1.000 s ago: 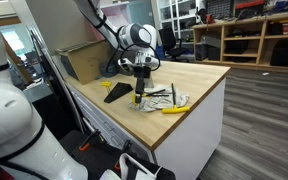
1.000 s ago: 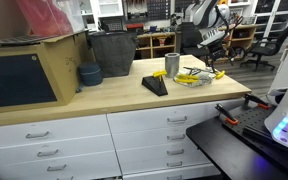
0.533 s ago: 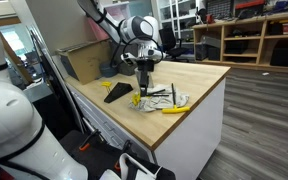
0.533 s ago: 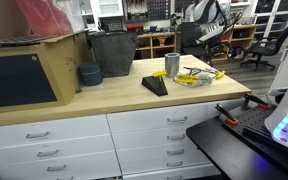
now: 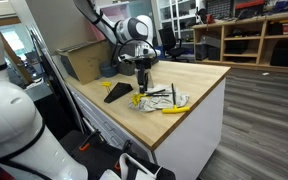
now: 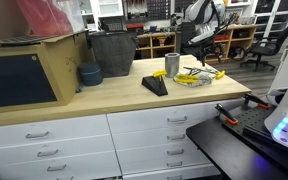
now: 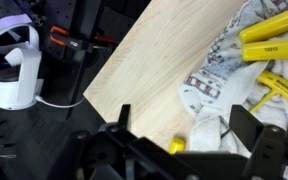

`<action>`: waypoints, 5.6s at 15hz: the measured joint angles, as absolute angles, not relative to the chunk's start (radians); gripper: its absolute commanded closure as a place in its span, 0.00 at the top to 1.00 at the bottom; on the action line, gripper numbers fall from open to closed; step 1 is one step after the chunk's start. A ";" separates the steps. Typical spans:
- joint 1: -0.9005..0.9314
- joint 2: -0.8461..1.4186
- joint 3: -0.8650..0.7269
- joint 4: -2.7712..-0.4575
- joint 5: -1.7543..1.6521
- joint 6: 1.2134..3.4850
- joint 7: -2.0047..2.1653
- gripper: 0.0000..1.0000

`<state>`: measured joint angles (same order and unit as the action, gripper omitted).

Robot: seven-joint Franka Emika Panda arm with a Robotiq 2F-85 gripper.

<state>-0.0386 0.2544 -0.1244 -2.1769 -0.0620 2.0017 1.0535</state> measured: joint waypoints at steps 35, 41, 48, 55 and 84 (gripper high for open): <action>0.007 0.267 -0.147 -2.477 -0.102 2.131 1.030 1.00; 0.008 0.266 -0.155 -2.416 -0.162 2.131 1.117 1.00; 0.026 0.268 -0.152 -2.354 -0.245 2.155 1.231 1.00; 0.050 0.272 -0.151 -2.324 -0.343 2.200 1.352 1.00; 0.059 0.212 -0.143 -2.283 -0.303 2.248 1.346 0.03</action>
